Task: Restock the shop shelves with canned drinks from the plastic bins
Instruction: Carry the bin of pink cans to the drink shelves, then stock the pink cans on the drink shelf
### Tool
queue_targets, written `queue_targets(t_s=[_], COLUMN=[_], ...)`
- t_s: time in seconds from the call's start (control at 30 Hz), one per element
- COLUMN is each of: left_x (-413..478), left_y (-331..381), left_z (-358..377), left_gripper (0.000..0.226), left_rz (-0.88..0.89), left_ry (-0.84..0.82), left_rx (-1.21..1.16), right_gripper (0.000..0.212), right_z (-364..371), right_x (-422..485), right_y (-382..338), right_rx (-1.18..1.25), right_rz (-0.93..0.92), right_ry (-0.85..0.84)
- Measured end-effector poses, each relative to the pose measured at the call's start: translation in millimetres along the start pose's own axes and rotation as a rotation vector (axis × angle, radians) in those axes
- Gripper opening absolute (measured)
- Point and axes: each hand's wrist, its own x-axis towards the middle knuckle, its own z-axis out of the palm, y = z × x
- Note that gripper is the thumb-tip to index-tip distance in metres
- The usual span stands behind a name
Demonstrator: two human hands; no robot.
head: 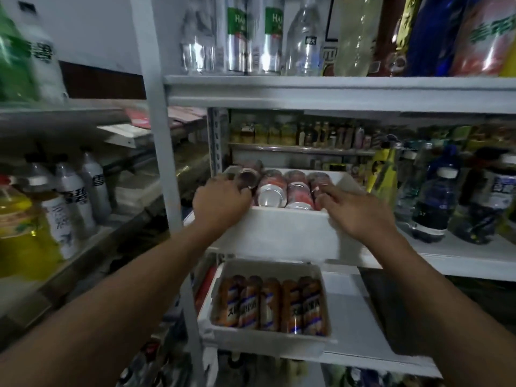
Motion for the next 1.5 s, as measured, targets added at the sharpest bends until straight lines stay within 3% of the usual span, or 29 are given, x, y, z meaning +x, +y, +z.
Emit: queue_targets(t_s=[0.2,0.3,0.4,0.47,0.53,0.6,0.7,0.87,0.93,1.07,1.2,1.3,1.5], left_x=[-5,-4,0,1,-2,0,3,8,7,-3,-14,-20,-25], left_y=[1,-3,4,14,23,29,32,47,50,55,63,66,60], left_z=[-8,-11,-17,-19,-20,-18,-19,-28,-28,-35,-49,-62,-87], left_gripper=[0.050,0.054,0.050,0.058,0.068,0.067,0.049,0.037,0.036,0.056,0.025,0.040,0.041], left_rz=[0.069,0.099,0.193,0.190,0.125,0.097,0.063,-0.005,-0.059,-0.149,-0.237,-0.168,-0.158], left_ry=[-0.024,-0.039,-0.032,-0.133,-0.221,-0.210,-0.137,-0.211,-0.182,-0.088,0.101,0.235,0.183], left_rx=[0.115,0.079,0.029,-0.025,-0.079,-0.116,-0.238,-0.277,-0.334,-0.541,-0.848,-0.928,-1.226], right_gripper=[0.042,0.042,0.049,0.047,0.060,0.054,0.045,0.041,0.046,0.054,0.047,0.062,0.069], right_z=[-7,-16,-19,-26,-28,-30,-33,-21,-13,-12,-15,-23,-34], right_x=[-4,0,11,18,25,29,35,43,45,44,38,32,34], right_y=[-7,-11,-24,-40,-52,-58,-59,-55,-56,-55,-57,-54,-58], right_rx=[0.060,0.218,0.508,0.627,0.705,0.707,0.566,0.596,0.648,0.907,1.217,1.427,1.721], right_rz=[0.058,0.068,0.017,-0.032,-0.073,-0.080,-0.135,-0.163,-0.158,-0.166,-0.200,-0.229,-0.290], right_ry=[-0.062,-0.106,-0.047,-0.092,-0.128,-0.167,-0.165,-0.214,-0.238,-0.150,-0.032,0.034,-0.020])
